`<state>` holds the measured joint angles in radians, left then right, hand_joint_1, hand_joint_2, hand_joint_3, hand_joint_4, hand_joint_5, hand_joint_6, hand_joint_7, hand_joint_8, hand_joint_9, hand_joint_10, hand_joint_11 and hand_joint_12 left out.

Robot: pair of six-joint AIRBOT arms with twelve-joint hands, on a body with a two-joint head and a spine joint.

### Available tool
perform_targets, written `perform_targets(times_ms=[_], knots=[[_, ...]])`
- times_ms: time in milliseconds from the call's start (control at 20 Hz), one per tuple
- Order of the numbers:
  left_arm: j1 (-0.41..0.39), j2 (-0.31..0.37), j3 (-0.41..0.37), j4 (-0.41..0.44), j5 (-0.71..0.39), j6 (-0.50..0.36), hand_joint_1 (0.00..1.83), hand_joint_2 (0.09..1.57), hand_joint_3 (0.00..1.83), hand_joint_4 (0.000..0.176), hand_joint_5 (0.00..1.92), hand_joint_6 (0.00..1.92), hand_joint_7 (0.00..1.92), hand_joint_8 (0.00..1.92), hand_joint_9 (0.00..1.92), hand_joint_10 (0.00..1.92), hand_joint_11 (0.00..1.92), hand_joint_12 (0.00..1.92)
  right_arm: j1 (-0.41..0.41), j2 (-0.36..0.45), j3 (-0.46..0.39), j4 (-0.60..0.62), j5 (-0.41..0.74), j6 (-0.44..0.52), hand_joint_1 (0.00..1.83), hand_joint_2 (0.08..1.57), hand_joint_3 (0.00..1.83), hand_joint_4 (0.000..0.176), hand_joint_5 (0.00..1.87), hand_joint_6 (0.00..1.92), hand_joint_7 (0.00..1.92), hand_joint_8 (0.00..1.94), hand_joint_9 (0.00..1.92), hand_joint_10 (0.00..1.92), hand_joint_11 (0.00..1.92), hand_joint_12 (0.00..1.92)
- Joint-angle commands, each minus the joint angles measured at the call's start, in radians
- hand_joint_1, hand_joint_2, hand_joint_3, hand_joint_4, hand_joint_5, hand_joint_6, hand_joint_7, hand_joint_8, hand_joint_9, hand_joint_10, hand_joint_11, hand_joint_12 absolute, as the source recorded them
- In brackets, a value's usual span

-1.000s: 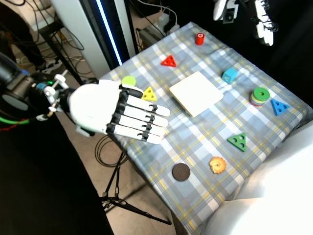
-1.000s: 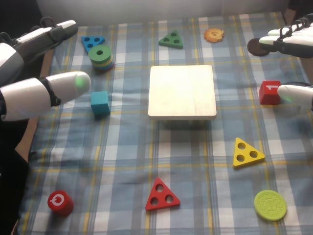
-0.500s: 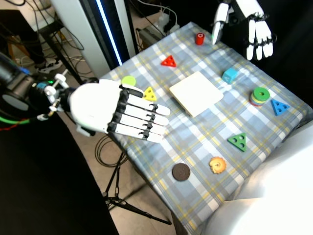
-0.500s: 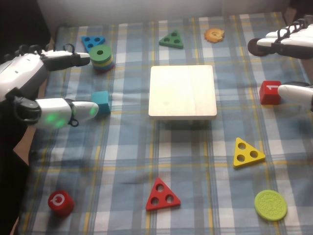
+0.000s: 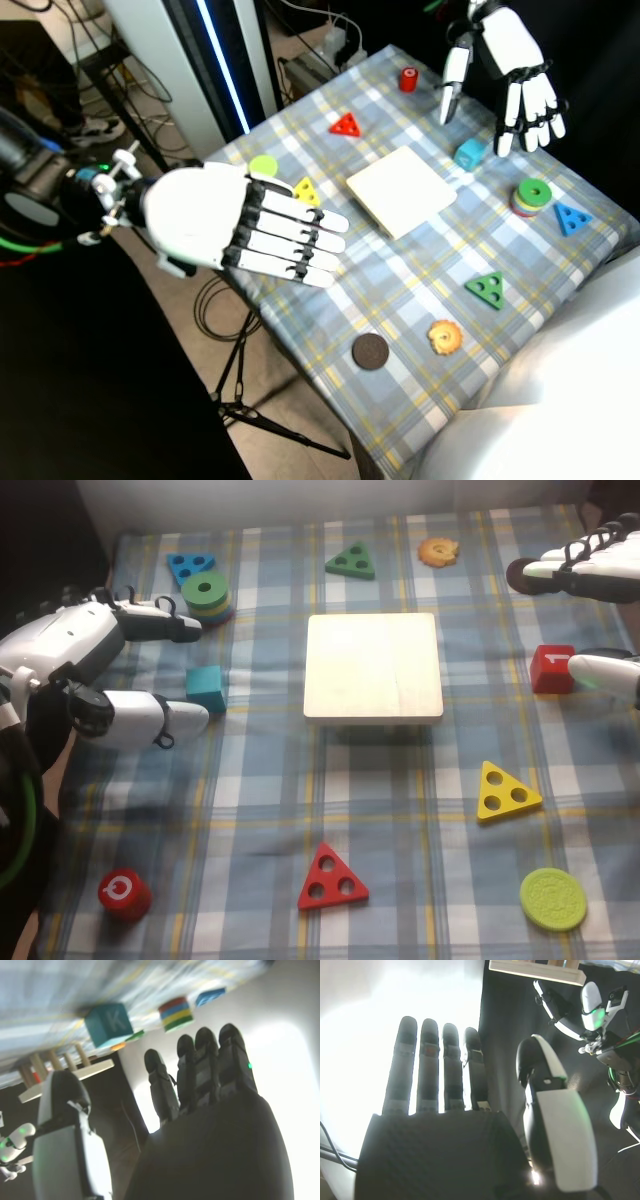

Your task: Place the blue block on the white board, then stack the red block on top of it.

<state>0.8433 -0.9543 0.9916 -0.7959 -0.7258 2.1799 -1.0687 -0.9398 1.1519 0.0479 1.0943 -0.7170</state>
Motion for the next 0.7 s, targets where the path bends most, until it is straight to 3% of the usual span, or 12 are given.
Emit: perform_targets(times_ms=[0,250,650], knots=[[-0.017,-0.009,0.010,0.032,-0.080,-0.001,0.80,0.97,0.01,0.176,0.55,0.01,0.25,0.00,0.11,0.00,0.00,0.01,0.014,-0.003,0.004,0.018,0.119,0.008,0.49,1.30,0.00,0.004,0.40,0.00,0.43,0.00,0.40,0.00,0.33,0.11],[-0.039,-0.039,0.041,0.006,-0.047,0.055,0.86,0.96,0.00,0.176,0.66,0.01,0.28,0.00,0.14,0.00,0.04,0.03,0.014,-0.004,0.004,0.018,0.119,0.011,0.46,1.30,0.00,0.000,0.41,0.00,0.43,0.00,0.40,0.00,0.33,0.10],[-0.047,-0.066,0.079,-0.021,-0.006,0.067,0.88,0.99,0.01,0.173,0.69,0.00,0.33,0.01,0.19,0.01,0.07,0.05,0.011,-0.004,0.004,0.014,0.119,0.015,0.41,1.32,0.00,0.016,0.41,0.00,0.44,0.00,0.41,0.00,0.35,0.09]])
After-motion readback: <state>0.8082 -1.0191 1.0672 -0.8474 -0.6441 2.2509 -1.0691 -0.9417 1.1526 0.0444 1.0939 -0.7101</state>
